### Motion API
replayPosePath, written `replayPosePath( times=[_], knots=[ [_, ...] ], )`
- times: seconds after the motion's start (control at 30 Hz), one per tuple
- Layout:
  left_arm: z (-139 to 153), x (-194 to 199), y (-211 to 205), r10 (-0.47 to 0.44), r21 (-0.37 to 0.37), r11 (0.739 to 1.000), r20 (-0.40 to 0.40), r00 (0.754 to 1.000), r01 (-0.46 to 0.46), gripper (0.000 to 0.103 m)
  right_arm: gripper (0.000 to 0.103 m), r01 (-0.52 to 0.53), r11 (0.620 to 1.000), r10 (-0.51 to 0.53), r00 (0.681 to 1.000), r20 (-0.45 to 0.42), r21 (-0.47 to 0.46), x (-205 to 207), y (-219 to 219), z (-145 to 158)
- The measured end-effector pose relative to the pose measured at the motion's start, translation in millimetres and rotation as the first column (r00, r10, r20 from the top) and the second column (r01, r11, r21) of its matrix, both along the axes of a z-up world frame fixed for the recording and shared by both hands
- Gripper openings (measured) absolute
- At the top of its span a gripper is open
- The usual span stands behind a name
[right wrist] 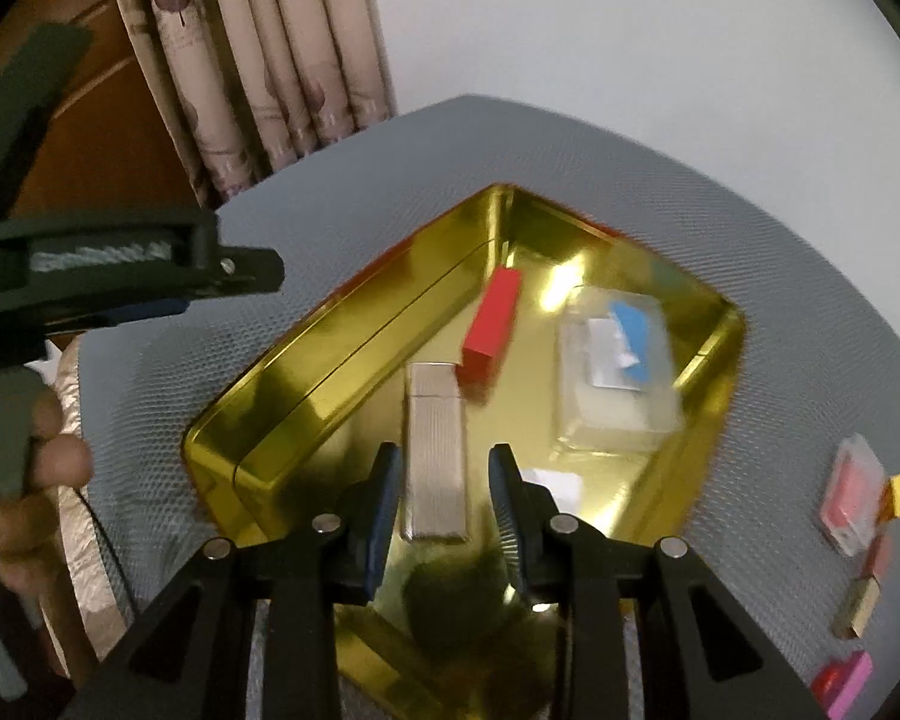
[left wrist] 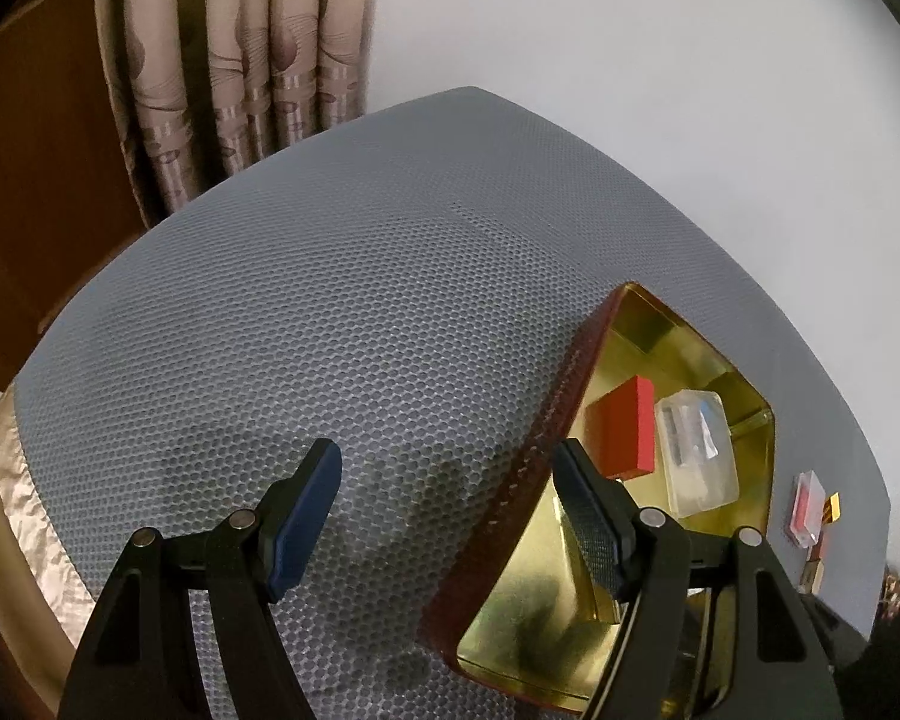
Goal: Organize rigid objects
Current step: 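Carry the gold lighter into the tin and open the right gripper, then grasp the pink block with the right gripper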
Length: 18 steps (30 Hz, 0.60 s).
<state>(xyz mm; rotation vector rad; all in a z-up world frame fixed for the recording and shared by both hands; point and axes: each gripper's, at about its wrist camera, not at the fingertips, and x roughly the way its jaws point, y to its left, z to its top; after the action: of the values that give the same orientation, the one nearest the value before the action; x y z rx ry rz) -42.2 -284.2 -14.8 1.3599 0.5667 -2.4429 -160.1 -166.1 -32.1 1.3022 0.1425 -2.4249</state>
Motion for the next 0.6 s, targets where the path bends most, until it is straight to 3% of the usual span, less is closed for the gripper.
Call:
replayPosePath(
  times=[0.17,0.33,0.6],
  knots=[
    [1,-2,13,-0.035,-0.023,0.999,-0.001,0.999,0.035,0.069,0.034,0.07,0.997,-0.069,0.997,-0.04,0.018,19,42,13],
    [1,-5,30,-0.078,-0.052,0.996,0.007,0.997,0.078,0.069,0.038,0.21,0.976,-0.207,0.976,-0.063,0.047,42,109,20],
    [1,-4,55,-0.148,-0.065,0.987,0.012,0.989,0.149,0.069,0.047,0.453,0.887,-0.45,0.891,-0.053,0.084,86,217,4]
  ],
)
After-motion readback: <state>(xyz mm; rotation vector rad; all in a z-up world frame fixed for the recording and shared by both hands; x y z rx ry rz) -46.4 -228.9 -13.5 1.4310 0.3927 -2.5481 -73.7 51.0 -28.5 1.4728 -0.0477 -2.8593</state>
